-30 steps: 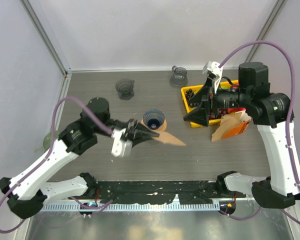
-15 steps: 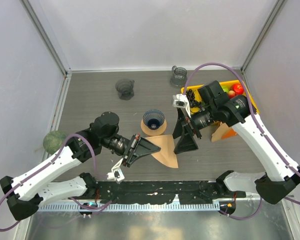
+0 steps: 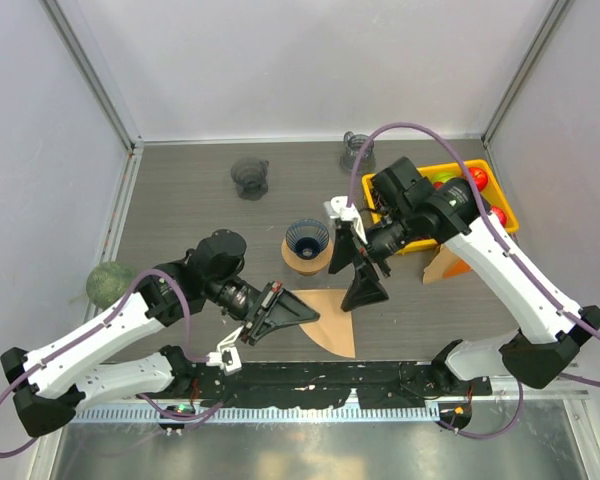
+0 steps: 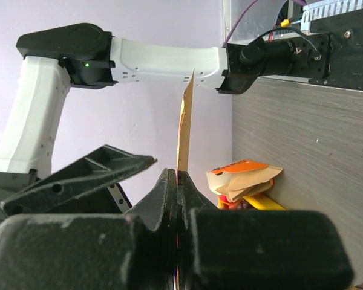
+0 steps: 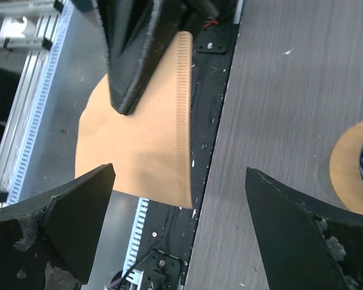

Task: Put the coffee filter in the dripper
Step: Adjust the coffee filter.

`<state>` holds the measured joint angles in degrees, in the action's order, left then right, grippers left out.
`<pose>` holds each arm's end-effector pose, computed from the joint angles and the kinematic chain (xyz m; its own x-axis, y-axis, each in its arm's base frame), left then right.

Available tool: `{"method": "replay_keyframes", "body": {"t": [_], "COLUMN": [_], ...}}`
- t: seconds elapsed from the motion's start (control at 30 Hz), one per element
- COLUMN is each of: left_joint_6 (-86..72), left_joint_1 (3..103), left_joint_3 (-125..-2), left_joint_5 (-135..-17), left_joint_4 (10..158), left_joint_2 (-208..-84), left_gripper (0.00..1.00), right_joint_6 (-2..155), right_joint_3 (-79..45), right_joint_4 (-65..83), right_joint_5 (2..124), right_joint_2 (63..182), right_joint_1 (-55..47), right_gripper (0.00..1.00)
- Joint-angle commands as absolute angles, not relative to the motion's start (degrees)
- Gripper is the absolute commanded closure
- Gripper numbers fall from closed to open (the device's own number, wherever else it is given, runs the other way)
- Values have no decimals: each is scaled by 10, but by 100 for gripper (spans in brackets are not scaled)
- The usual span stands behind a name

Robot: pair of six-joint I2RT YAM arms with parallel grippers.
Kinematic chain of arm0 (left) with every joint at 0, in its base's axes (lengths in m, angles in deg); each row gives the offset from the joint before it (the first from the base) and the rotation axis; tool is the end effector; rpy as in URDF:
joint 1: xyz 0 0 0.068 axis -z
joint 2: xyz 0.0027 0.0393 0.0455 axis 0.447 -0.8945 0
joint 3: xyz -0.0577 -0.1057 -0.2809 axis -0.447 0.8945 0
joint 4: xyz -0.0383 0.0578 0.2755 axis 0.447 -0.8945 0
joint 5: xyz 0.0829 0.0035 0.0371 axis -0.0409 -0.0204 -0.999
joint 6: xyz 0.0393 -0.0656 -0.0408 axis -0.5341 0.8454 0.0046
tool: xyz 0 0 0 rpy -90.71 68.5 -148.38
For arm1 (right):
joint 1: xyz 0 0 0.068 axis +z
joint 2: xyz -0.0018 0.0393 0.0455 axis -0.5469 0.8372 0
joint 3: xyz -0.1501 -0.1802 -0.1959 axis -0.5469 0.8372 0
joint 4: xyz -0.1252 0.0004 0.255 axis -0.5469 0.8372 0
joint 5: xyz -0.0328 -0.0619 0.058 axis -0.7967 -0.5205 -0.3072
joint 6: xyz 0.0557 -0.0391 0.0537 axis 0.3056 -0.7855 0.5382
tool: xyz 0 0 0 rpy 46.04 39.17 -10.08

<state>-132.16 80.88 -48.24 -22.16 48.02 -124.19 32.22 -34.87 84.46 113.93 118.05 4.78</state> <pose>0.0634 -0.2043 0.3724 0.8740 -0.4805 -0.0725 -0.0532 -0.2429 0.9686 0.1577 0.2057 0.4390 -0.1352 -0.5119 -0.8483 -0.9394 -0.2060 0.2740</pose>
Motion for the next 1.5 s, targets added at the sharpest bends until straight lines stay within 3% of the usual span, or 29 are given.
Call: {"method": "replay_keyframes", "body": {"t": [0.0, 0.3, 0.37, 0.47, 0.53, 0.57, 0.63, 0.73, 0.8, 0.87, 0.97, 1.07, 1.23, 1.47], "left_joint_6": [-1548, -1562, -1560, -1535, -1503, -1485, -1429, -1306, -1204, -1104, -902, -677, -376, -236], "left_joint_1": [811, 811, 812, 812, 812, 812, 812, 810, 811, 810, 797, 785, 784, 783], "left_joint_3": [-483, -486, -486, -480, -469, -461, -444, -428, -420, -418, -439, -534, -645, -617], "left_joint_5": [-209, -206, -212, -230, -245, -258, -289, -366, -445, -522, -649, -694, -598, -542], "left_joint_4": [466, 483, 485, 511, 538, 555, 585, 618, 626, 615, 598, 511, 471, 626], "left_joint_2": [-1251, -1254, -1254, -1246, -1236, -1228, -1209, -1155, -1116, -1080, -1051, -1071, -1138, -1172], "left_gripper": [100, 100, 100, 100, 100, 94, 79, 47, 20, 8, 1, 1, 1, 1], "right_joint_6": [280, 304, 305, 307, 309, 312, 317, 333, 349, 368, 432, 532, 655, 674], "right_joint_3": [-345, -334, -336, -330, -328, -328, -333, -348, -357, -367, -361, -324, -276, -276], "right_joint_4": [956, 931, 933, 938, 935, 933, 931, 919, 902, 881, 768, 635, 414, 364], "right_joint_5": [1135, 1144, 1146, 1144, 1140, 1137, 1126, 1117, 1124, 1135, 1136, 1120, 1116, 1119], "right_joint_2": [1176, 1200, 1201, 1196, 1191, 1188, 1182, 1166, 1155, 1144, 1115, 1061, 1017, 1014], "right_joint_1": [95, 110, 112, 113, 113, 113, 112, 97, 65, 31, -9, -13, -13, 19], "right_gripper": [3, 0, 26, 47, 68, 81, 95, 95, 95, 95, 95, 95, 94, 95]}}
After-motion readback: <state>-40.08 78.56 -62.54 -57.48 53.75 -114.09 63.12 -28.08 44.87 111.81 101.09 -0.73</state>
